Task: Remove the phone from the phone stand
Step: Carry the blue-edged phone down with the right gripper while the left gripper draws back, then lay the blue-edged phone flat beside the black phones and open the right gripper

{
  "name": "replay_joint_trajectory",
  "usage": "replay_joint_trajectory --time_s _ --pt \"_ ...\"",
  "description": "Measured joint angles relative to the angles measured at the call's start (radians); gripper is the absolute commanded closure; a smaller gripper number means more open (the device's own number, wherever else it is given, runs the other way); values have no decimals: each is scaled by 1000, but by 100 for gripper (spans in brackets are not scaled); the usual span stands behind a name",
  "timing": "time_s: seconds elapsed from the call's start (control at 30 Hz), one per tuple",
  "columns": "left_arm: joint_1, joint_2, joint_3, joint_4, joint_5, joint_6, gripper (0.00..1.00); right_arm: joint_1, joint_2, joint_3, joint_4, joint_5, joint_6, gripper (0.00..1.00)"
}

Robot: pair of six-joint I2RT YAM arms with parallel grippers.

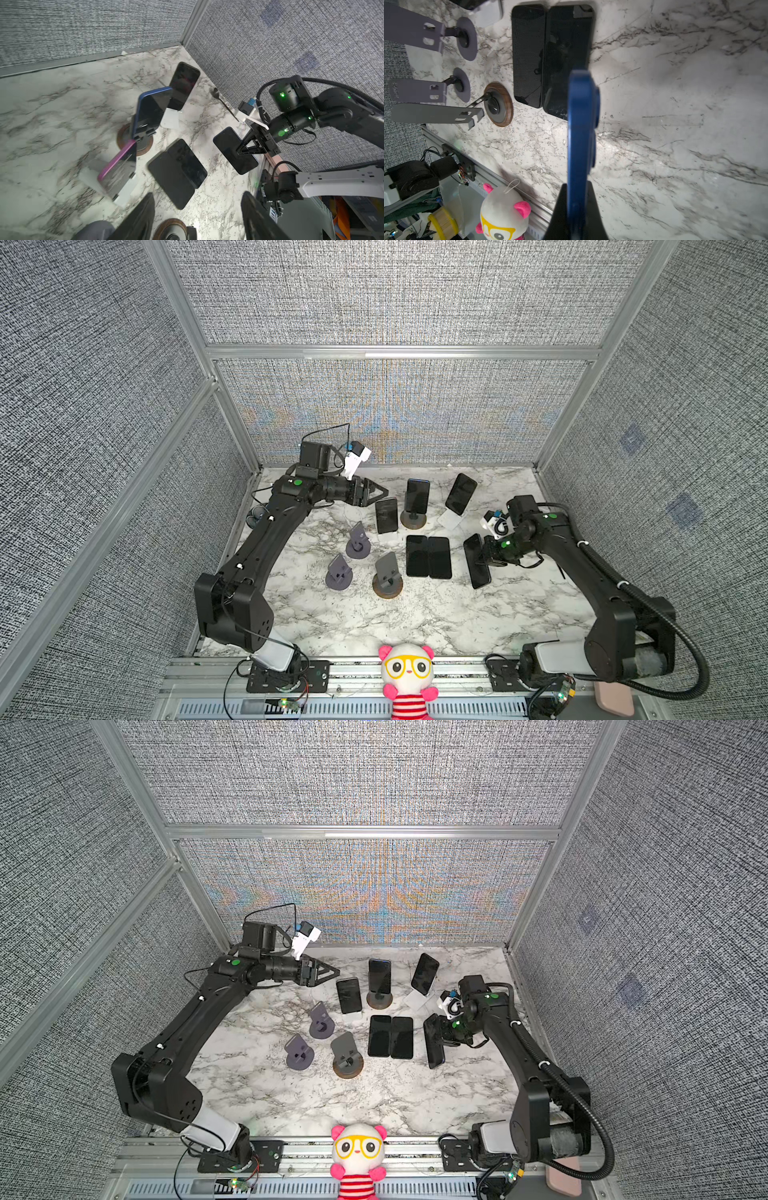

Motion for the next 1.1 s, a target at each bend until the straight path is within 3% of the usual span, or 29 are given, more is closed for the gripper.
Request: replay_joint_trajectory --time_s 0.17,0.57,1.1 --pt "64 50 -47 -12 -10 -7 33 -26 63 -46 110 -37 10 100" --pt "70 50 -63 -16 -43 5 33 -40 240 -56 343 -124 39 100" --pt "71 38 -68 -46 -43 41 34 -43 358 -73 484 -221 122 100"
